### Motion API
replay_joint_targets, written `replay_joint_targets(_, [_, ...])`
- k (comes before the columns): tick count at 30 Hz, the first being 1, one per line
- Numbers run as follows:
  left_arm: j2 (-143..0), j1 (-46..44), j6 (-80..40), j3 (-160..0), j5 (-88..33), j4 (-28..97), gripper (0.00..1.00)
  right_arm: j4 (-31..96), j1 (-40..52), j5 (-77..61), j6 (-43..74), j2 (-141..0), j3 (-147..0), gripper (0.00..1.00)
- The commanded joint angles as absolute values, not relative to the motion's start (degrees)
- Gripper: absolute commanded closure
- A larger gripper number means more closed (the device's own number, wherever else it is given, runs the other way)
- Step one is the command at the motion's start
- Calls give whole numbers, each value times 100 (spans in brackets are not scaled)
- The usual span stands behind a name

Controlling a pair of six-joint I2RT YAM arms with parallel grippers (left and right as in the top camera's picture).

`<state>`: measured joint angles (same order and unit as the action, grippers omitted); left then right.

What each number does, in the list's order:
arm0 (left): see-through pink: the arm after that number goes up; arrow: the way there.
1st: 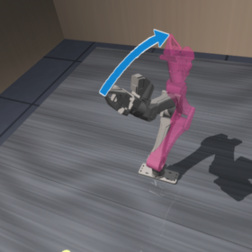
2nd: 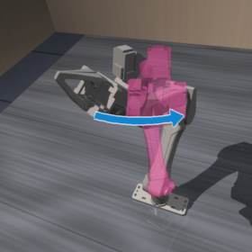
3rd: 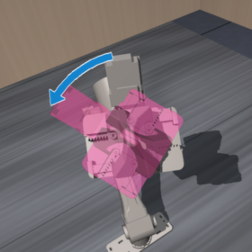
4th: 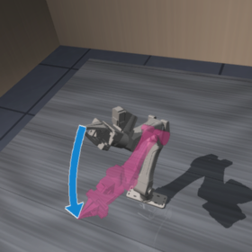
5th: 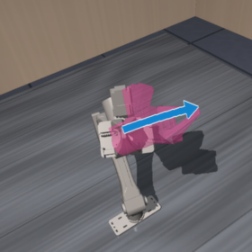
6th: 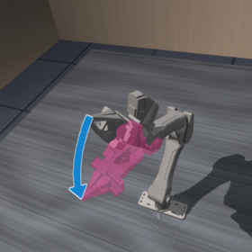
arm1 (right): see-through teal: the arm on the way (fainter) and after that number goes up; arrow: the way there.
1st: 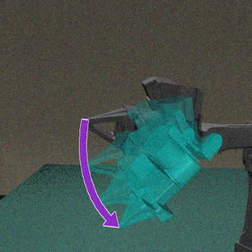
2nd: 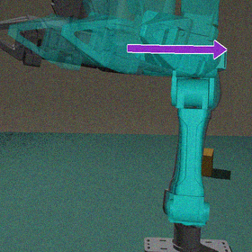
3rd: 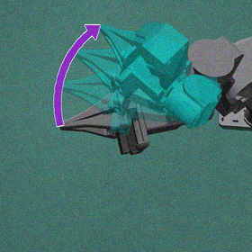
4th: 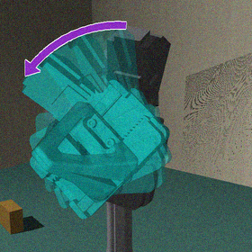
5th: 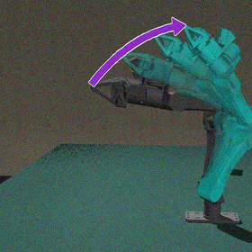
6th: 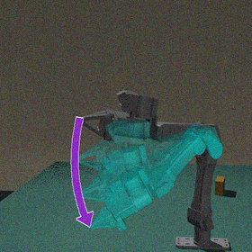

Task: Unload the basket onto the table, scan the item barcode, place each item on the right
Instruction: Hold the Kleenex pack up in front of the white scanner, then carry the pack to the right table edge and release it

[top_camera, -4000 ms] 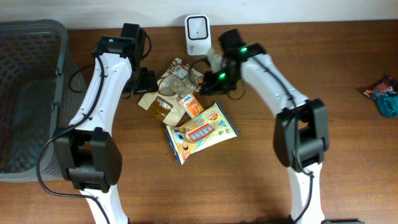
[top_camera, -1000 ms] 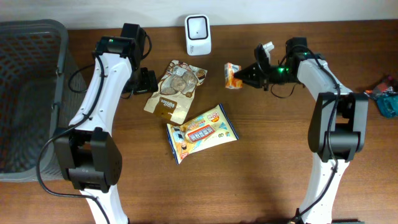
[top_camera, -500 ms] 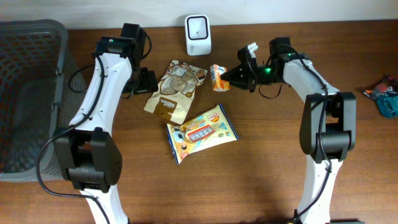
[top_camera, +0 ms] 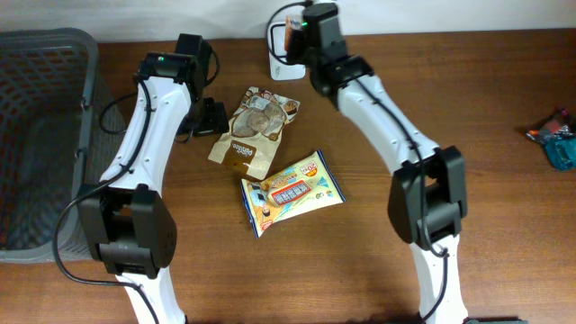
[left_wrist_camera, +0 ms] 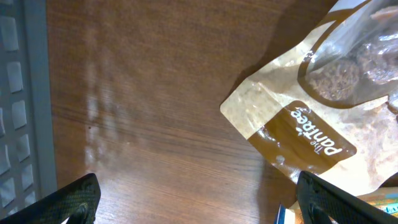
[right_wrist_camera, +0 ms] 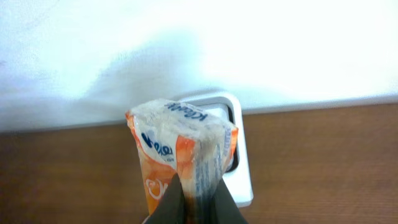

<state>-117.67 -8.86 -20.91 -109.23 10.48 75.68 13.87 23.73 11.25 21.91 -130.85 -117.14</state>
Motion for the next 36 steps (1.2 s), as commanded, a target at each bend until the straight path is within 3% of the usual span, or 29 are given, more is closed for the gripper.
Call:
replay_joint_targets(1, [-11780,-884,-2185,-10932,1035,7566,1,963,2536,2556,1229,-13290,-11808,96])
replay_joint_targets(4, [-11780,-882,-2185,-10932,1035,7566,1,580,2543,2615,698,-13587,-11808,96])
replay_joint_targets(9, [-11780,-882,-2185,-10932,1035,7566,1,-143,2550,1837,-2506,-14077,-11808,96])
replay_joint_targets(11, [-11780,-882,-2185,-10932,1035,7566,1,-148,2550,1820,-3232,-14086,-11808,96])
replay_joint_targets(17, [-11780,-884,-2185,-10932,1035,7566,1,-36,2550,1347,-3804,-14086,-11808,96])
replay_joint_targets(20, [-11780,-884,-2185,-10932,1035,7568,1,-67,2539,1522,-3505,-14086,-11808,96])
replay_joint_targets(26, [-11780,-884,-2182,-10932,1035,7568,1,-537,2235,3365,-1455,-13725,-11808,96])
replay_joint_targets(30, [-11780,-884,-2185,-10932,1035,7566,1,969,1376,3863,602,-13098,-11808,96])
replay_joint_targets(33, [-11780,-882,-2185,-10932,1035,7566,1,3006,139,3769,2265,-12676,-11808,96])
replay_joint_targets(36, [-11780,-882,-2185,-10932,1035,7566,1,3966,-703,3413,2475,-12658,-11808,96])
